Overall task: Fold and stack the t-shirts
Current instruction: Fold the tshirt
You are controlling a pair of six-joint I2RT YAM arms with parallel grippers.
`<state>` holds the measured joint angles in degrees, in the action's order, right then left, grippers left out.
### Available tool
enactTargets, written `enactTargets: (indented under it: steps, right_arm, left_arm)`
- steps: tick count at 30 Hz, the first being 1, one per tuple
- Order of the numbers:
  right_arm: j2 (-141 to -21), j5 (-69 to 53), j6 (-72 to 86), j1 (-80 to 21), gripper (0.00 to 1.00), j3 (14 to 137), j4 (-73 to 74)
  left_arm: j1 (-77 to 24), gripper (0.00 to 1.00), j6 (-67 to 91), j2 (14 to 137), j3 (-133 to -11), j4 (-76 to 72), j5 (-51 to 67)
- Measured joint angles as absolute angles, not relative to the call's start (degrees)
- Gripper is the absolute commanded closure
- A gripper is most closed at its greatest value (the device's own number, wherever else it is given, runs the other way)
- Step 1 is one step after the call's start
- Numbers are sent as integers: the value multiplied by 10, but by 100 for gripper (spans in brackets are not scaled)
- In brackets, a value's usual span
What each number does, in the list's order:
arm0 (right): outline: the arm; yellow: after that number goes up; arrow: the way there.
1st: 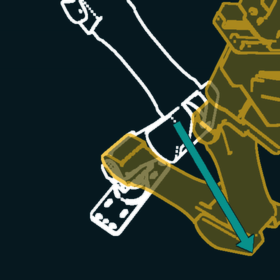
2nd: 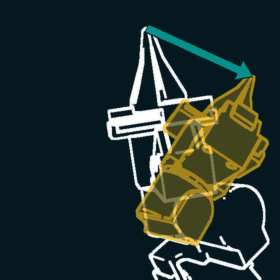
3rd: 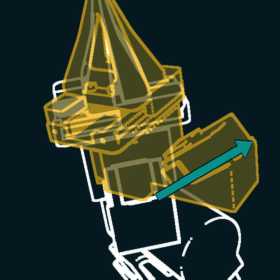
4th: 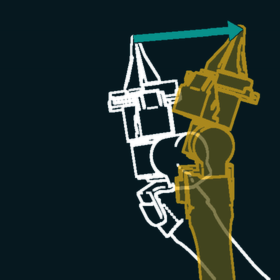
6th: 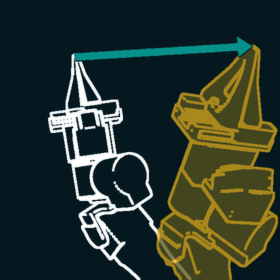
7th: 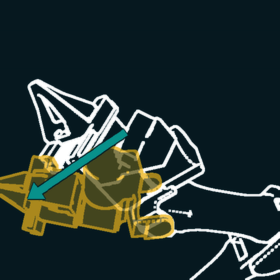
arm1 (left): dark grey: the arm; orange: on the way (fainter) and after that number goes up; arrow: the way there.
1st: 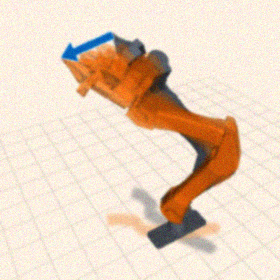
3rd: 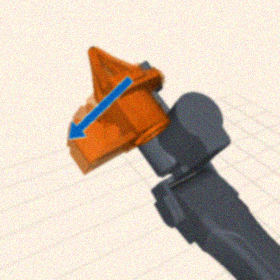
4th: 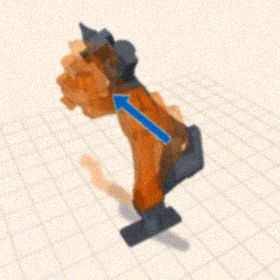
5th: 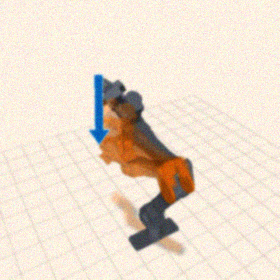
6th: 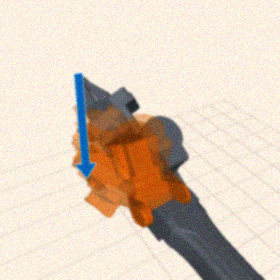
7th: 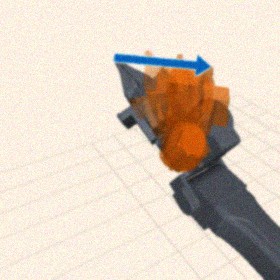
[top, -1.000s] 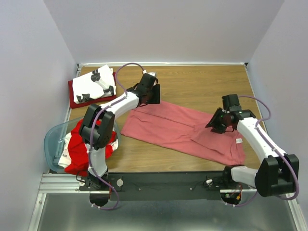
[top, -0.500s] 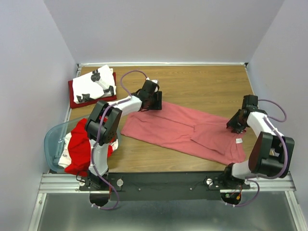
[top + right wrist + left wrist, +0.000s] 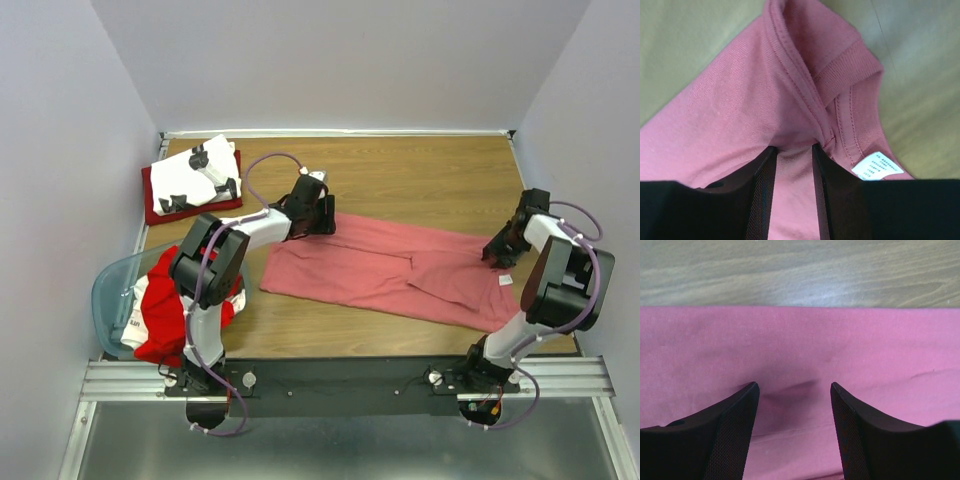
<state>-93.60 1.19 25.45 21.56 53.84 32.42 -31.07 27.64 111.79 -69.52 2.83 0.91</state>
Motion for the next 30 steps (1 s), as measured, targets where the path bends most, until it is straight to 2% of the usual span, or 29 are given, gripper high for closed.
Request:
enactTargets:
  steps: [9, 16, 20, 25, 30]
  right_arm:
    - [-1069, 9, 250, 216, 58, 701, 330]
    - [-1182, -18, 249, 212, 53, 856, 331]
    - [-1233, -26, 247, 196, 46, 933, 332]
    - [-1264, -26, 245, 168, 38, 987, 325]
    - [-1260, -26, 243, 139, 35, 1002, 324]
  left_arm:
    - [-313, 32, 298, 1069, -629, 20, 10]
    - [-317, 32, 318, 1018, -563, 10, 30]
    - [-322, 32, 328, 980, -529, 34, 36]
    - [-322, 32, 332, 941, -515, 97, 26]
    - [-324, 32, 304, 926, -563, 164, -10]
